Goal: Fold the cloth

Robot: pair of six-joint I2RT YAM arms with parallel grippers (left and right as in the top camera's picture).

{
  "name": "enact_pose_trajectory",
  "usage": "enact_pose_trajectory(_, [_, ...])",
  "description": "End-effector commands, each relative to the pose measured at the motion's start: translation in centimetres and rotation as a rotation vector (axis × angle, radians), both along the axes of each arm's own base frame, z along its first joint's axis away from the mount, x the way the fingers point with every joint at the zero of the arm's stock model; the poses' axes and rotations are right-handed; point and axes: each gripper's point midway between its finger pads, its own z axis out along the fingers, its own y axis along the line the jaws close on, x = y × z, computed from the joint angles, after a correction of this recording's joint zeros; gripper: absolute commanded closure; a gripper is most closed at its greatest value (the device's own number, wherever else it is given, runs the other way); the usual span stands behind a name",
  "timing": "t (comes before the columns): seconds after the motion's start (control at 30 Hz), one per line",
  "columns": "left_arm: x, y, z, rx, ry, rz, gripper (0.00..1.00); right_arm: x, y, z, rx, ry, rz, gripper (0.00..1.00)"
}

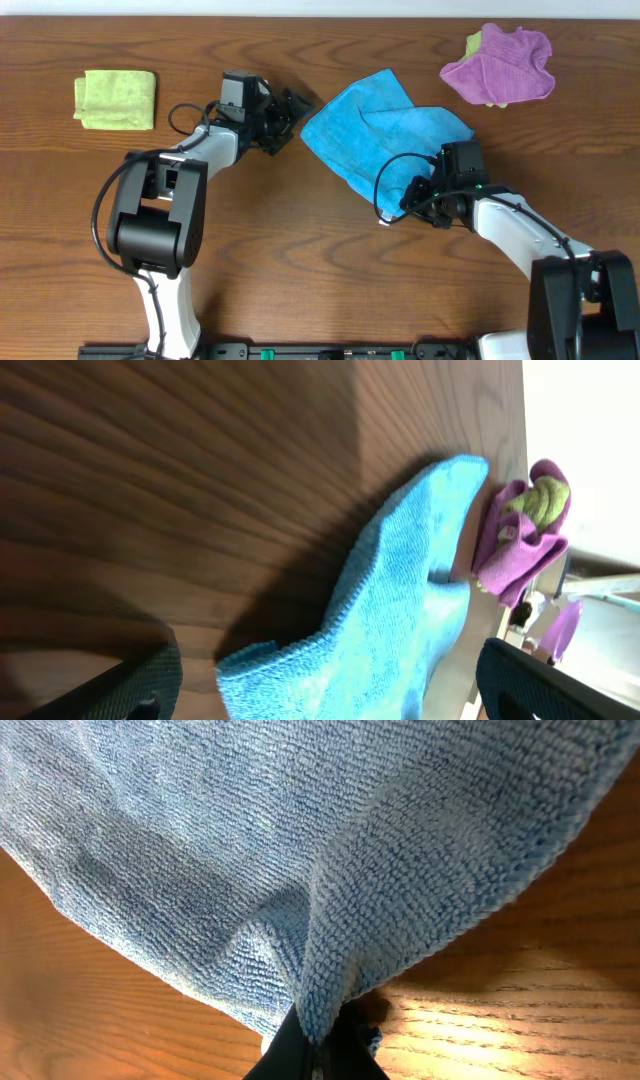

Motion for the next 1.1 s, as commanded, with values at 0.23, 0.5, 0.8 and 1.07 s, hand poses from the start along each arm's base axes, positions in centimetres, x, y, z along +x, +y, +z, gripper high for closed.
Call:
enact_pose_trajectory(0.23, [-1.2,-1.9,-3.0,-0.003,0.054,-0.066,0.07,-0.4,0.3,-0.3,0.006,0.019,-0.002,0.99])
enact_pose_trajectory(0.5, [-1.6,-2.5,-3.2,-0.002,0.058,-0.080,0.82,-0.4,0.3,-0.3,0.006,0.019,-0.002,0.99])
enact_pose_trajectory(0.8, [-1.8,-2.8,-3.2,-0.008,0.055,-0.098,0.94,-0.5,0.7,-0.1,0.034,0.021,0.008,0.99])
enact_pose_trajectory(1.07, [-1.0,1.4,-1.1,-0.071,0.015,-0.125,0.94,-2.8,0.9,0.3,0.059,0.112,0.032,0.99])
